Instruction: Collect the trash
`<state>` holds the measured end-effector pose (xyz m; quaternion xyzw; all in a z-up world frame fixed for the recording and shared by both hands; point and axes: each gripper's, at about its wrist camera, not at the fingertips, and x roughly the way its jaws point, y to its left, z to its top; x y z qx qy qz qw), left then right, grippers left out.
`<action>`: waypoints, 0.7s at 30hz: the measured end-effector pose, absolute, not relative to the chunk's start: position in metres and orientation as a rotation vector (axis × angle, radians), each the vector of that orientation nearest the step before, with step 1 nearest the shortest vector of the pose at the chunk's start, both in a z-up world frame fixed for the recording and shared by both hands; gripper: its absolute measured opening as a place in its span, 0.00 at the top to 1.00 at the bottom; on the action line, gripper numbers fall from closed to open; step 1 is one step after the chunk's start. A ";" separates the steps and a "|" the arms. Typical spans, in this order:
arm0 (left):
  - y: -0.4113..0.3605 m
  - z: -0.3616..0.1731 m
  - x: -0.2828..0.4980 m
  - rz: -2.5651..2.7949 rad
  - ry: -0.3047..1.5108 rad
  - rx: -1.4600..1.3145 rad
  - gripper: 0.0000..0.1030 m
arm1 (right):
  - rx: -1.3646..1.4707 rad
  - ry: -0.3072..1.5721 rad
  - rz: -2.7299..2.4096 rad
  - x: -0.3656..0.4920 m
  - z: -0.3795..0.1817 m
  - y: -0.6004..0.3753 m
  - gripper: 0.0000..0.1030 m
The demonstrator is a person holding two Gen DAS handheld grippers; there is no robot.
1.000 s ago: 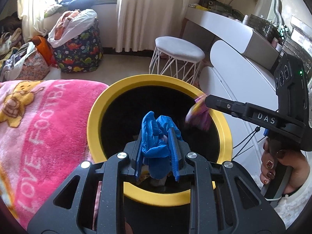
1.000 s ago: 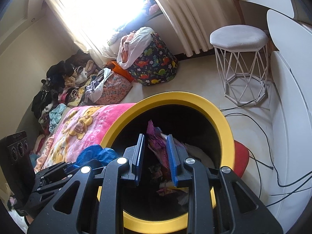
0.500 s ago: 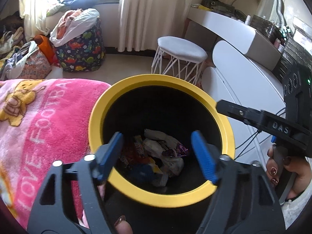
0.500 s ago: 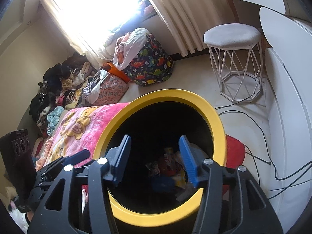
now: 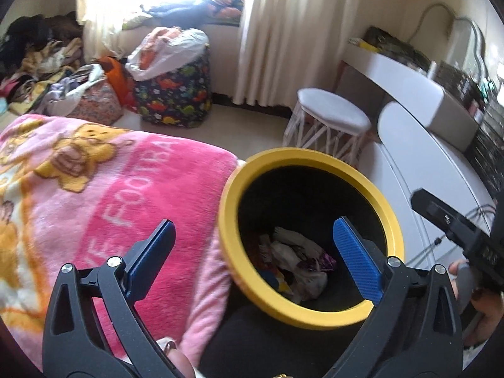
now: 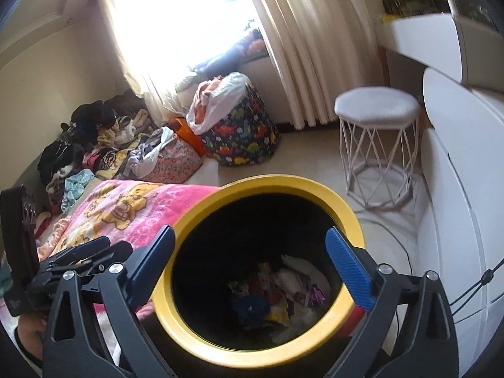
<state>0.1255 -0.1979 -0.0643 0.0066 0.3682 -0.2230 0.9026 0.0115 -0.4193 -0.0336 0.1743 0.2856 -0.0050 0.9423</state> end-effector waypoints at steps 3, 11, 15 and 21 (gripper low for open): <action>-0.185 -0.058 0.122 -0.418 0.730 0.009 0.11 | 0.319 0.540 -0.016 0.008 -0.028 -0.408 0.06; -0.147 -0.048 0.109 -0.345 0.668 -0.026 0.11 | 0.255 0.432 -0.015 -0.004 -0.019 -0.381 0.06; -0.131 -0.043 0.095 -0.310 0.607 -0.021 0.11 | 0.212 0.387 -0.016 -0.011 -0.015 -0.367 0.06; -0.110 -0.037 0.076 -0.255 0.536 -0.025 0.11 | 0.164 0.302 -0.017 -0.026 -0.012 -0.344 0.06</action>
